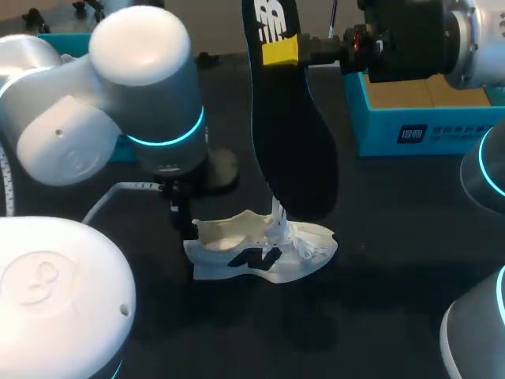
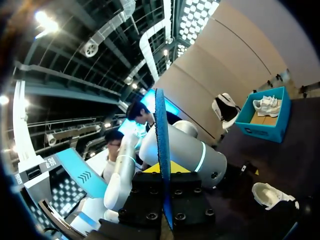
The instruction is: Take the shoe out of the shoebox, open the shoe tongue, remove and reinsert the insole, then place the shoe into the shoebox
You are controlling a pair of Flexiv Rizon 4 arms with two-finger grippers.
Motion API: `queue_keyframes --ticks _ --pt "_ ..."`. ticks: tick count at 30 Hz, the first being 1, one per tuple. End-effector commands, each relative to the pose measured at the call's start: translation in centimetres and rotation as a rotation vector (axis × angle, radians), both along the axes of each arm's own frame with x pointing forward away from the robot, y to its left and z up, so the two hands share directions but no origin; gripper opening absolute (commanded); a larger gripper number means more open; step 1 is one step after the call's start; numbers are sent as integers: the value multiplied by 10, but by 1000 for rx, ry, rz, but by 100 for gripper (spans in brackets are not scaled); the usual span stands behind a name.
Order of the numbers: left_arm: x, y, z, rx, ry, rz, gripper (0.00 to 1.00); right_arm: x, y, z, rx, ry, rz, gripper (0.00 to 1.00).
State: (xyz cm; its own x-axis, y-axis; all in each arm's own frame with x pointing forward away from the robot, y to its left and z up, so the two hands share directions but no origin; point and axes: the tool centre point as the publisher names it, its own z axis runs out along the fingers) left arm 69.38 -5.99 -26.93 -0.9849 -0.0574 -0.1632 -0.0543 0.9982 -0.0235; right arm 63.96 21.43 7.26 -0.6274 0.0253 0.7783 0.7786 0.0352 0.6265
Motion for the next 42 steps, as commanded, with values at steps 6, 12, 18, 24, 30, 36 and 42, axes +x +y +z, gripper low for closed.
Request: queue_keyframes --ticks 6,12,18,24,30,36,42 --pt "3 -5 -2 32 4 5 100 0 4 0 -1 1 -2 0" --pt "3 -5 -2 32 4 5 100 0 4 0 -1 1 -2 0" --pt "3 -5 -2 32 4 5 100 0 4 0 -1 1 -2 0" --pt "13 -25 -7 15 8 -26 100 0 4 0 -1 1 -2 0" --pt "27 -43 -14 -5 0 -32 100 0 4 0 -1 1 -2 0" --pt "39 -60 -25 -56 -26 -55 100 0 4 0 -1 1 -2 0" --pt "44 -73 -42 -109 -17 -79 100 0 4 0 -1 1 -2 0"
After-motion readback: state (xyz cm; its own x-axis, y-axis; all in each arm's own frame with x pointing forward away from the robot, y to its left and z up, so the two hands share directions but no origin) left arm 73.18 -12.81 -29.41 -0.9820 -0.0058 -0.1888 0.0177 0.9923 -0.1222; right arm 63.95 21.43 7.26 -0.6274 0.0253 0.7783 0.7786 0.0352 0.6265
